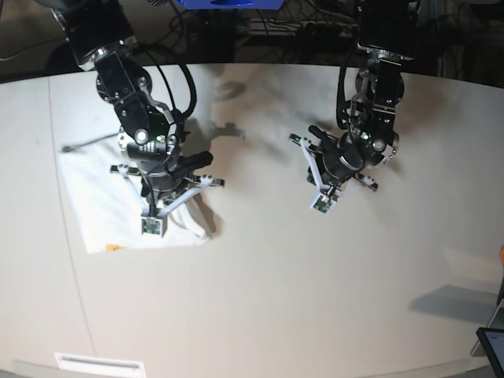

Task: Fold the T-shirt properly
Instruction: 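Release the shirt with both grippers and lay the bundle flat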

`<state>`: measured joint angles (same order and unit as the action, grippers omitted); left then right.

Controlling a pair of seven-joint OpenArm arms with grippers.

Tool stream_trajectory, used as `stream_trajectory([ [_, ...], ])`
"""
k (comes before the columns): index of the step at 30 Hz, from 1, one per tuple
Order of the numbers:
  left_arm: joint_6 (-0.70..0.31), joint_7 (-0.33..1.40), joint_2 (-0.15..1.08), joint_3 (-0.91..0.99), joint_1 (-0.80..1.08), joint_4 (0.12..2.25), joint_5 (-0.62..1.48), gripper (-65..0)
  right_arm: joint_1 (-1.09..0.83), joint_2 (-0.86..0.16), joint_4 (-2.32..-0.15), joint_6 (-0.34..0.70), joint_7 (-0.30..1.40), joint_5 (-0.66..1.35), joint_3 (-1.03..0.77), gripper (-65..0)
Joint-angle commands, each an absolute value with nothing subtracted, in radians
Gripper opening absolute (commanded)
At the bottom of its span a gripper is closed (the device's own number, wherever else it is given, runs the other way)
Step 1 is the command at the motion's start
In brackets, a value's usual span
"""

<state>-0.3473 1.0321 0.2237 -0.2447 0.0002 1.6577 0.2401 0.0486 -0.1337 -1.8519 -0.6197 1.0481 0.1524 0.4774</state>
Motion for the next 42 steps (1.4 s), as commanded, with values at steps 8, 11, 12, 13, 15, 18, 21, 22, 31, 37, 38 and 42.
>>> stream_trajectory([
  [8,-0.344,1.05,0.228,-0.24,-0.013,1.664,0.234,-65.0,-0.027,-0.101,-1.954,-0.698,1.092,0.143,0.472,-64.3],
  [11,-0.344,1.05,0.228,-0.24,-0.013,1.664,0.234,-65.0,-0.022,-0.119,-1.983,-0.698,1.096,0.142,0.466,-64.3],
  [12,-0.344,1.05,0.228,-0.24,-0.013,1.664,0.234,-65.0,-0.01,-0.142,-1.991,-0.698,1.098,0.142,0.466,-64.3],
  [13,-0.344,1.05,0.228,-0.24,-0.013,1.666,0.234,-65.0,0.001,-0.159,-1.991,-0.698,1.098,0.142,0.466,-64.3],
  [15,-0.344,1.05,0.228,-0.24,-0.013,1.666,0.234,-65.0,0.008,-0.17,-1.992,-0.698,1.098,0.142,0.463,-64.3],
  [18,-0.344,1.05,0.228,-0.24,-0.01,1.664,0.234,-65.0,0.019,-0.171,-1.995,-0.698,1.099,0.142,0.417,-64.3],
  [21,-0.344,1.05,0.228,-0.24,-0.01,1.664,0.234,-65.0,0.038,-0.185,-1.991,-0.698,1.101,0.142,0.367,-64.3],
  [22,-0.344,1.05,0.228,-0.24,-0.008,1.664,0.234,-65.0,0.035,-0.197,-1.991,-0.698,1.101,0.142,0.351,-64.3],
  [31,-0.344,1.05,0.231,-0.24,-0.007,1.666,0.234,-65.0,-0.124,-0.206,-1.983,-0.698,1.009,0.143,0.325,-64.3],
  [37,-0.344,1.05,0.229,-0.24,-0.01,1.664,0.234,-65.0,-0.14,-0.203,-1.98,-0.698,1.0,0.143,0.414,-64.3],
  [38,-0.344,1.05,0.229,-0.24,-0.01,1.664,0.234,-65.0,-0.148,-0.194,-1.98,-0.698,1.0,0.143,0.426,-64.3],
  [42,-0.344,1.05,0.228,-0.24,-0.007,1.664,0.234,-65.0,-0.179,-0.157,-1.98,-0.698,0.993,0.143,0.453,-64.3],
])
